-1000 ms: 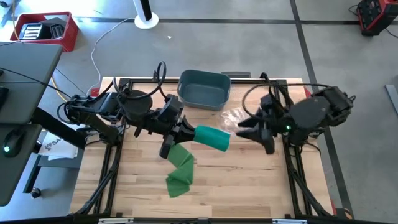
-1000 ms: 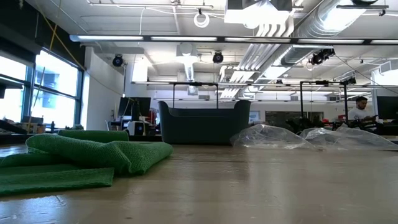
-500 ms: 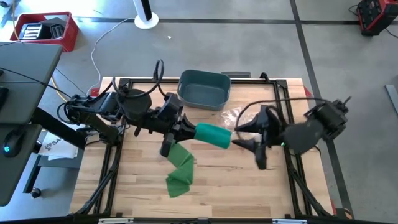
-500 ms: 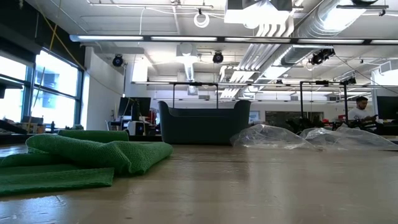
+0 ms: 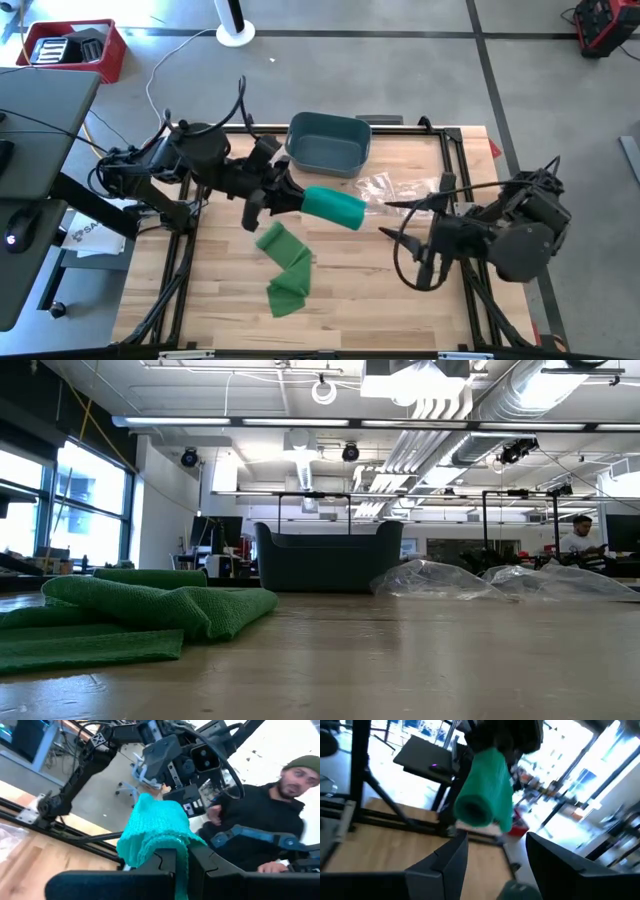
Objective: Roll bandage
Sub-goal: Roll the blue bandage
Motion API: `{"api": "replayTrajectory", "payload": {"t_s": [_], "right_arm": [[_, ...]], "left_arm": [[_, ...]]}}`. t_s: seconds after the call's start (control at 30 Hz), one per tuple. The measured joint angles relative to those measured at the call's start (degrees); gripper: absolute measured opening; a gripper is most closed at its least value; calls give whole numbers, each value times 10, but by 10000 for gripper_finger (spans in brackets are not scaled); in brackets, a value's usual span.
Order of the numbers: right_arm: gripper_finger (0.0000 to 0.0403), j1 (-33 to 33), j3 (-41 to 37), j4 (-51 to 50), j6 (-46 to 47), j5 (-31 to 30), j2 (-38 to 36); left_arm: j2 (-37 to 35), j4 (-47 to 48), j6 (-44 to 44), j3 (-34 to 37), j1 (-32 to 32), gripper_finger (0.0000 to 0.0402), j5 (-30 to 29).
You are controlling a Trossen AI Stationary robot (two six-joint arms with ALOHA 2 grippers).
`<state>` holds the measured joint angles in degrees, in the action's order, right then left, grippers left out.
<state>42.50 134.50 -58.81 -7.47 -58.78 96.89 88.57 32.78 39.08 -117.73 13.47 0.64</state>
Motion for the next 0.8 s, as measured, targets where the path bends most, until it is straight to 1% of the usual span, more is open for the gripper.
{"api": "replayTrajectory", "payload": {"t_s": [0.1, 0.2, 0.3, 0.4, 0.67, 0.73, 0.8], "right_arm": [[193, -7, 0, 55, -85, -4, 5], [193, -14, 0, 82, -132, 11, 9], [193, -19, 0, 83, -141, 21, 13], [193, -20, 0, 83, -146, 46, 15], [191, -39, 0, 90, -192, 38, 35], [181, -42, 0, 96, -195, 23, 39], [162, -42, 0, 97, -206, 20, 40]], "left_arm": [[0, 1, 23, 0, -6, 5, 22], [0, 0, 34, 0, -9, 5, 31], [0, -2, 43, 0, -11, 5, 34], [0, -1, 44, 0, -11, 5, 37], [1, -2, 54, 0, -11, 5, 38], [1, -6, 54, 0, -11, 5, 38], [1, -6, 54, 0, -11, 5, 38]]}}
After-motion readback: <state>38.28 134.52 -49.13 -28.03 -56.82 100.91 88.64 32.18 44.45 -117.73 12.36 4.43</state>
